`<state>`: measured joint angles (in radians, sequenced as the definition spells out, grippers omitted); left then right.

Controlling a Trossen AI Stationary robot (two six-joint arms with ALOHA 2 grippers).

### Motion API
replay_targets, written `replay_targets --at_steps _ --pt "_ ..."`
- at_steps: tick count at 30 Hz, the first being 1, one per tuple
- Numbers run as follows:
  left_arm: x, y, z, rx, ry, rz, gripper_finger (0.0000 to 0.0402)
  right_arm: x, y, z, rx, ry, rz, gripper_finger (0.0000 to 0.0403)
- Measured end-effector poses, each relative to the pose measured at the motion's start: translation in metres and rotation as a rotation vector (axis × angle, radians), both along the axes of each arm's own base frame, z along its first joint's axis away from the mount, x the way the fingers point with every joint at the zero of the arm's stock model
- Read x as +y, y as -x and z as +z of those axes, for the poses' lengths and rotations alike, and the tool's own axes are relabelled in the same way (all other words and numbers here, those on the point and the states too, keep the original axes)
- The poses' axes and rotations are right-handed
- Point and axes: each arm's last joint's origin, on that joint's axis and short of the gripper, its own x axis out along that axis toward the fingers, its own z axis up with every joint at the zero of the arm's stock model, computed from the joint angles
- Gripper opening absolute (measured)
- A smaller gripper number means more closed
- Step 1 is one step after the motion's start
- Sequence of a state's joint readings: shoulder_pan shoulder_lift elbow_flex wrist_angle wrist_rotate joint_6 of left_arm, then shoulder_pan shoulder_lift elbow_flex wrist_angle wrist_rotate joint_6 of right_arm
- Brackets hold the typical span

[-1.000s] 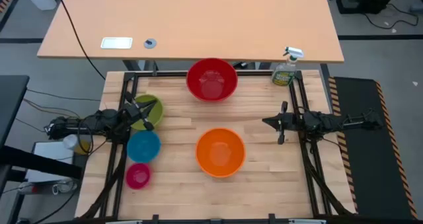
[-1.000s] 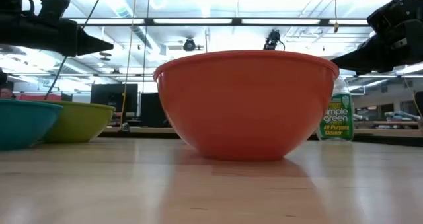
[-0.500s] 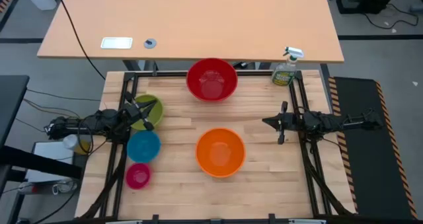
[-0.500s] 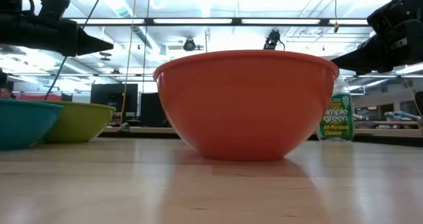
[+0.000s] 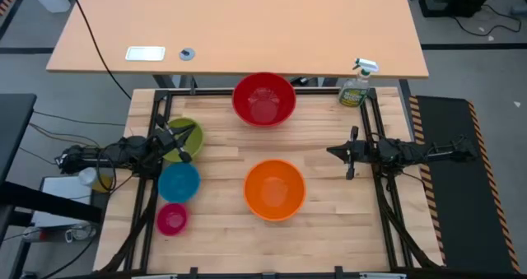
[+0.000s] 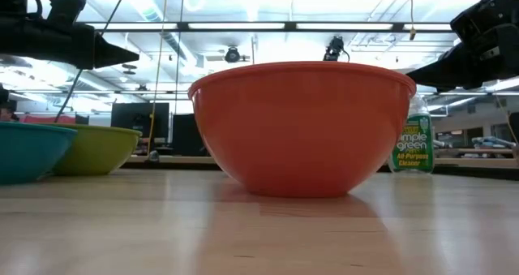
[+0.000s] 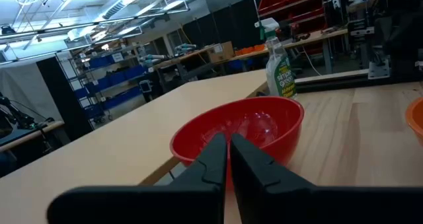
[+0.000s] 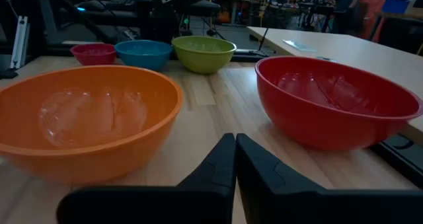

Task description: Nest bowls inside each other

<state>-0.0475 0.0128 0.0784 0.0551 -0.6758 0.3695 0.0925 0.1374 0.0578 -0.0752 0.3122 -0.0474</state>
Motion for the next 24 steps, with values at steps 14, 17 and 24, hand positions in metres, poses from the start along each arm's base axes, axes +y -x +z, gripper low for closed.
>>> replay_targets --at_steps 14,17,24 --pt "0.0 0.0 0.0 0.0 0.0 0.0 0.0025 0.0 0.0 0.0 0.0 0.0 0.0 0.0022" --pt "0.0 0.0 0.0 0.0 0.0 0.0 0.0025 0.0 0.0 0.0 0.0 0.0 0.0 0.0022" --pt "0.0 0.0 0.0 0.052 -0.07 0.008 0.0025 0.0 0.0 0.0 0.0 0.0 0.0 0.0022"
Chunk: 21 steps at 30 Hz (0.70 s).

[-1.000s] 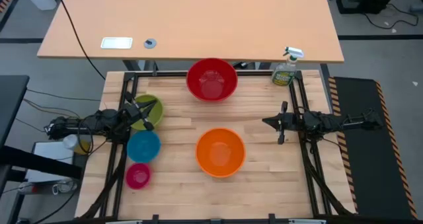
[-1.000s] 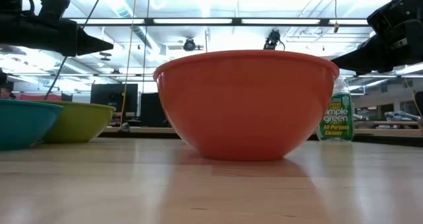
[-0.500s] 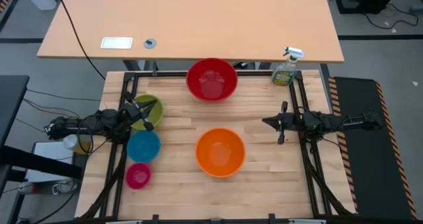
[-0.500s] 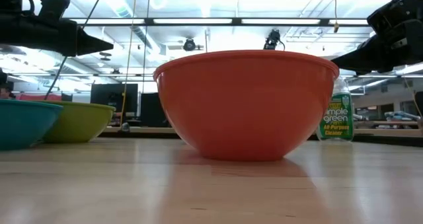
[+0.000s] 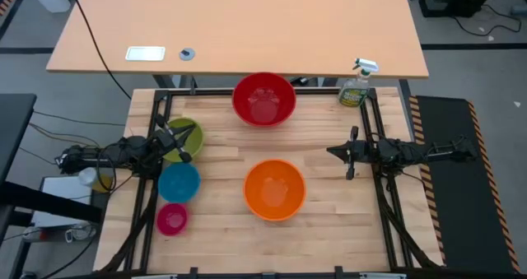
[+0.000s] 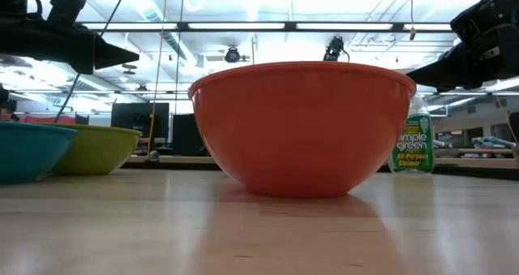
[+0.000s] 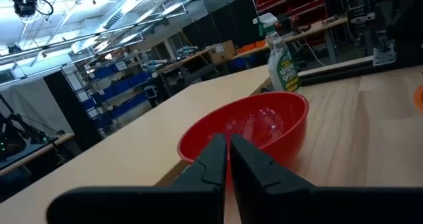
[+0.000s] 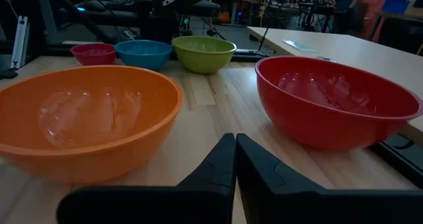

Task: Nest bowls inside each other
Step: Stack the orange bowl on top of the red bowl

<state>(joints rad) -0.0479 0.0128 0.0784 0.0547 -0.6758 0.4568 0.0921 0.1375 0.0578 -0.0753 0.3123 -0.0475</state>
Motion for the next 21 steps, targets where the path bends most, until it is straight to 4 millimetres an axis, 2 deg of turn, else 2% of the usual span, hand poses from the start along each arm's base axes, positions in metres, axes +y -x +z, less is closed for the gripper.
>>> replay_targets --at_steps 4,7,11,14,16,21 --pt "0.0 0.0 0.0 0.001 -0.002 0.001 0.0025 -0.002 -0.001 0.005 -0.04 0.036 -0.04 0.0022" --pt "0.0 0.0 0.003 -0.043 0.017 -0.013 0.0025 -0.005 0.0 0.024 -0.233 0.039 -0.12 0.0022" --pt "-0.003 0.001 0.016 -0.294 0.163 -0.172 0.0025 -0.01 0.005 0.053 -0.568 -0.053 -0.217 0.0022" --pt "-0.005 0.006 0.031 -0.588 0.382 -0.319 0.0025 -0.015 0.009 0.066 -0.77 -0.248 -0.267 0.0022" --pt "-0.003 0.011 0.039 -0.744 0.445 -0.333 0.0025 -0.016 0.005 0.075 -0.8 -0.339 -0.251 0.0022" --pt "-0.003 0.026 0.059 -1.031 0.54 -0.43 0.0025 -0.013 -0.024 0.11 -0.644 -0.292 -0.07 0.0022"
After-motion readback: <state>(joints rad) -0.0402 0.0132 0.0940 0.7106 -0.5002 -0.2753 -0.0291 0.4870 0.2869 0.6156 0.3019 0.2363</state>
